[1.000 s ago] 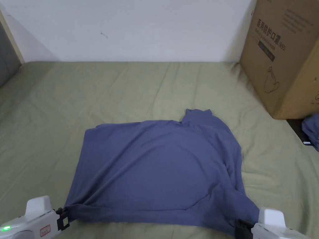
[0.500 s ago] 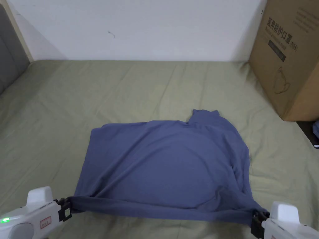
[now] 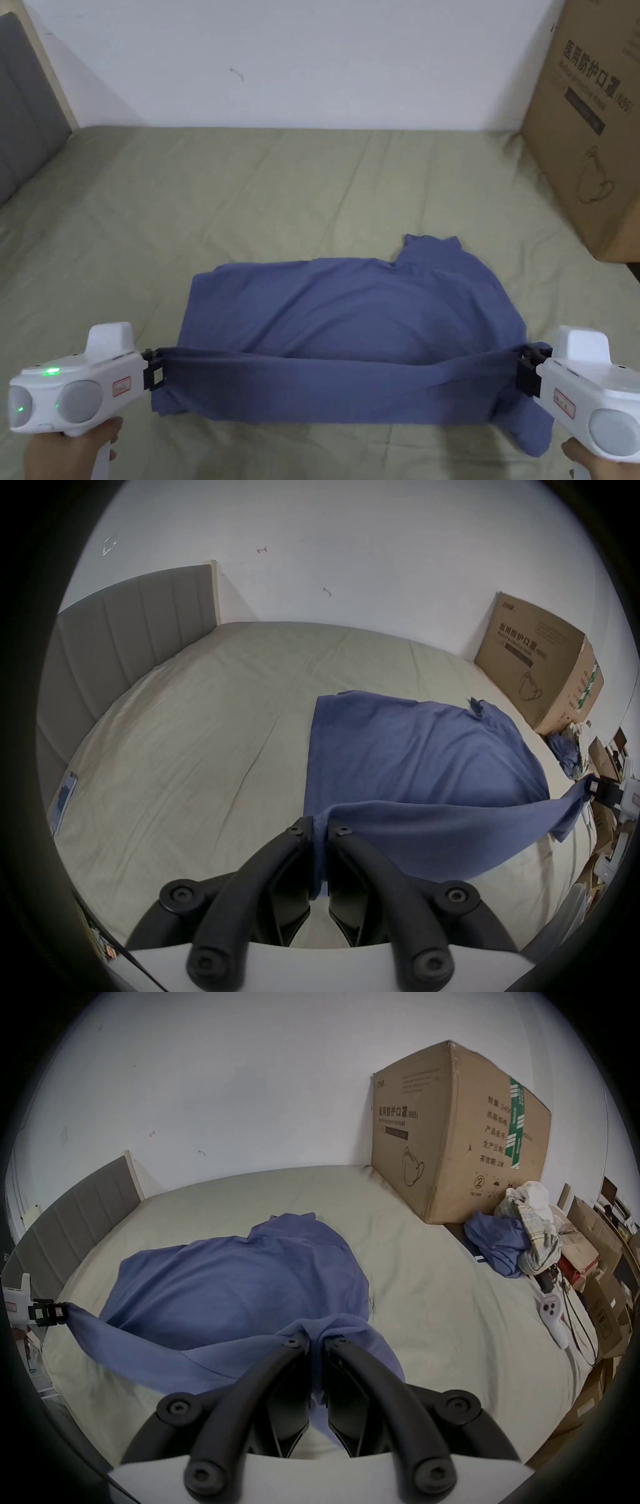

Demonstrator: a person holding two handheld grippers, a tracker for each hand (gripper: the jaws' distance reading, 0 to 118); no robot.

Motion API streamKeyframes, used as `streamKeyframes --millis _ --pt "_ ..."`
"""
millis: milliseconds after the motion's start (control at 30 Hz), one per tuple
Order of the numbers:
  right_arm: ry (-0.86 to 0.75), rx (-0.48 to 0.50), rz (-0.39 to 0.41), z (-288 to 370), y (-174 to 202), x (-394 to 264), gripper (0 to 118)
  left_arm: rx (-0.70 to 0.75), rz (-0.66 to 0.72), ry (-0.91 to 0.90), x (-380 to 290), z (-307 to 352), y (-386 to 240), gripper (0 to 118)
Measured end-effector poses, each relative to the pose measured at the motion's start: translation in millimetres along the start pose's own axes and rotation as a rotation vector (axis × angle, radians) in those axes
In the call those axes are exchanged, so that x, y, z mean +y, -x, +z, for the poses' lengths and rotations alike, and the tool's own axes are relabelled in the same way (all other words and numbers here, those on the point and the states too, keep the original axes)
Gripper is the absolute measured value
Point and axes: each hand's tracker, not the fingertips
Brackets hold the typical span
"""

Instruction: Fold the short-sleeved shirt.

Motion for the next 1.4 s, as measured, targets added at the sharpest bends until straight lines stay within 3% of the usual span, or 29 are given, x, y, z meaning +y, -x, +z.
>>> streamKeyframes --millis 300,500,567,600,667,700,733,1033,1167,1233,1267,1333,1367,1400 --pt "0.231 -0.046 0.018 -95 -4 2 5 0.033 -0.088 0.183 11 -93 -10 6" --pt "0.29 -0.071 -0.008 -124 -4 -12 5 0.053 -0.073 0.207 8 -107 -13 10" --pt "0.27 -0.078 -0.018 -115 -4 -10 7 0.047 -0.067 0.201 11 -98 -13 27" --pt "0.255 -0.078 -0.023 -108 -3 -7 17 0.044 -0.06 0.197 13 -91 -13 50" --pt "0.18 -0.08 -0.012 -88 0 3 53 0.024 -0.014 0.138 20 -72 -14 82" --pt "0.138 -0.072 -0.009 -72 5 8 74 0.011 0.01 0.103 25 -59 -15 93" --pt "0.1 -0.065 -0.005 -59 7 13 79 0.002 0.026 0.063 29 -48 -17 94" --pt "-0.284 -0.006 0.055 87 30 45 79 -0.03 -0.002 -0.355 35 89 -53 94" --pt "-0.359 -0.018 0.058 130 41 33 79 0.003 -0.029 -0.469 16 123 -65 94" --pt "-0.388 -0.021 0.051 142 42 24 79 0.021 -0.048 -0.518 4 132 -69 88" --pt "-0.396 -0.022 0.049 148 43 20 77 0.022 -0.056 -0.533 -2 137 -71 82" --pt "-0.406 -0.029 0.053 157 45 14 64 0.019 -0.063 -0.543 -10 143 -75 51" --pt "-0.411 -0.032 0.056 160 46 12 50 0.018 -0.062 -0.543 -14 146 -76 34" --pt "-0.413 -0.032 0.059 162 46 10 25 0.011 -0.062 -0.548 -17 147 -76 13"
